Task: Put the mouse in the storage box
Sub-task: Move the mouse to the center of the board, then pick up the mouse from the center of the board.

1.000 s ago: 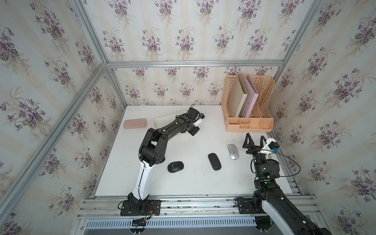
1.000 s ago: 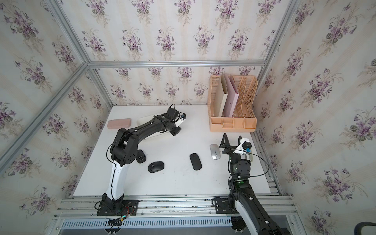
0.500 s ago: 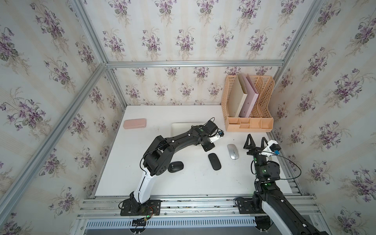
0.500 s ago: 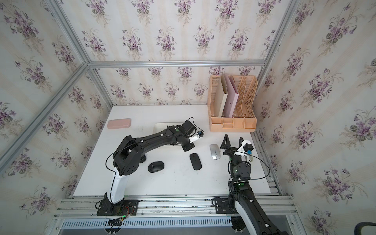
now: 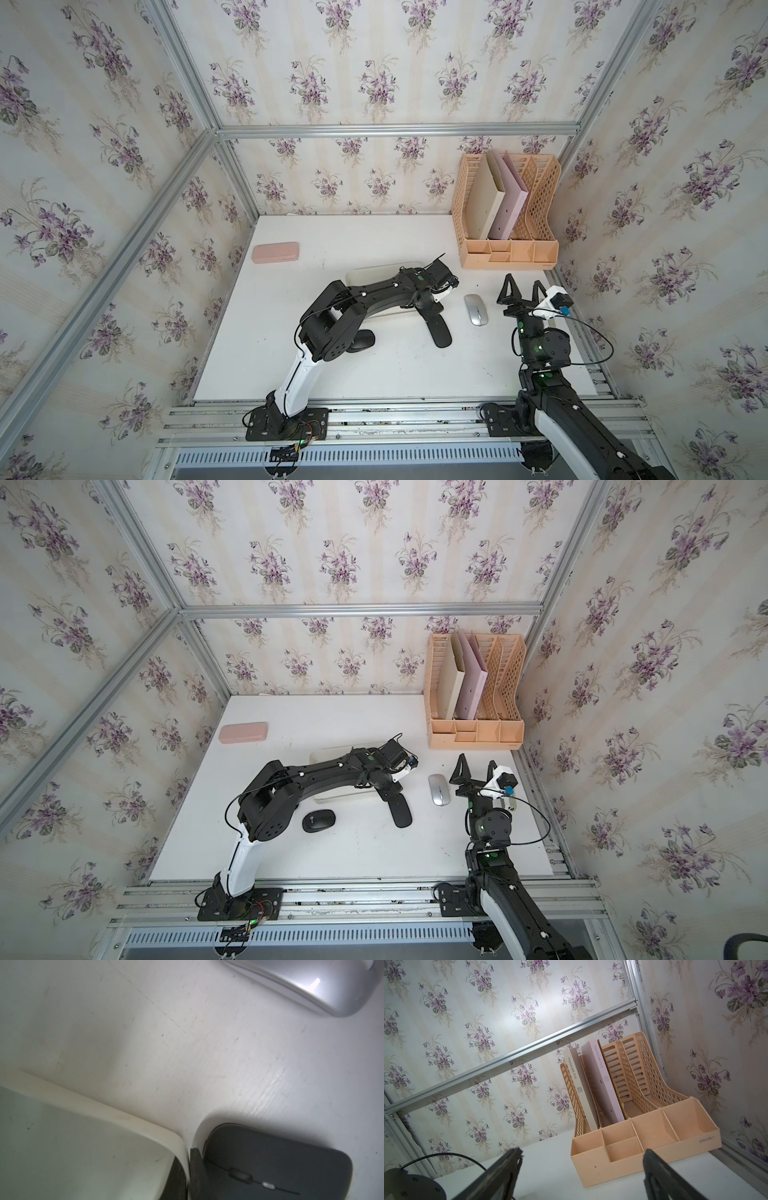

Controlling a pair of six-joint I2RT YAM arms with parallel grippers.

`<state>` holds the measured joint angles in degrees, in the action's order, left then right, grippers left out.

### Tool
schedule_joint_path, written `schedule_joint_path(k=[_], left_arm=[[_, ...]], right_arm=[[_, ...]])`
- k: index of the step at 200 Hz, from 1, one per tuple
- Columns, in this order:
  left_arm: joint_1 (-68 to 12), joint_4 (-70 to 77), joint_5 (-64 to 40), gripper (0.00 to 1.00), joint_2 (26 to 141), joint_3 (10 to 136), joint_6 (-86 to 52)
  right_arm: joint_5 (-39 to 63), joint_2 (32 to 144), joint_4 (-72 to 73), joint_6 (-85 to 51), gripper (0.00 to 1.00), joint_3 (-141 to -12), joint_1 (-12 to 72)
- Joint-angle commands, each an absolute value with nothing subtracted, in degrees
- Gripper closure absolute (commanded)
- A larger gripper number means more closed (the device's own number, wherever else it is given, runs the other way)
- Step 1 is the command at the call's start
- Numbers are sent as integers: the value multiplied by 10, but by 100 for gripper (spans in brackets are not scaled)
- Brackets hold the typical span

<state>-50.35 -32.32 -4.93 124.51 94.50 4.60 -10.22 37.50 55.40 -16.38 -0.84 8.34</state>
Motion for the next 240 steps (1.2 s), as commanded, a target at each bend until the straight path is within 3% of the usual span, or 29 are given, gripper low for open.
schedule_joint_path(k=[1, 53, 74, 98, 113, 155, 194, 217, 226, 240], left_arm=[[-505, -324, -60, 100, 1238, 943, 66], [-511, -322, -86, 97, 1238, 938, 97], [-510, -329, -81, 91, 1241, 937, 97], [-511, -330, -90, 71, 1242, 933, 99], [-512, -321, -89, 54, 1234, 924, 100], [-515, -332, -74, 47, 1198, 931, 109], [-517, -316, -80, 46, 1115, 915, 100], [-511, -243, -46, 46, 1017, 838, 69], [-505, -202, -4, 42, 969, 794, 42], [-489, -143, 60, 43, 889, 722, -12]], right_arm=[[-105, 373, 571, -165, 6, -8, 84], [-109, 377, 574, -163, 5, -8, 84], [-109, 381, 576, -163, 6, -8, 84], [-107, 384, 578, -164, 6, -8, 84], [-107, 387, 581, -164, 5, -8, 84], [-105, 388, 578, -165, 5, -8, 84], [-102, 392, 578, -166, 5, -9, 84], [-78, 397, 568, -165, 6, -18, 84], [-57, 400, 543, -164, 7, -32, 84], [-18, 410, 490, -178, 9, -61, 85]])
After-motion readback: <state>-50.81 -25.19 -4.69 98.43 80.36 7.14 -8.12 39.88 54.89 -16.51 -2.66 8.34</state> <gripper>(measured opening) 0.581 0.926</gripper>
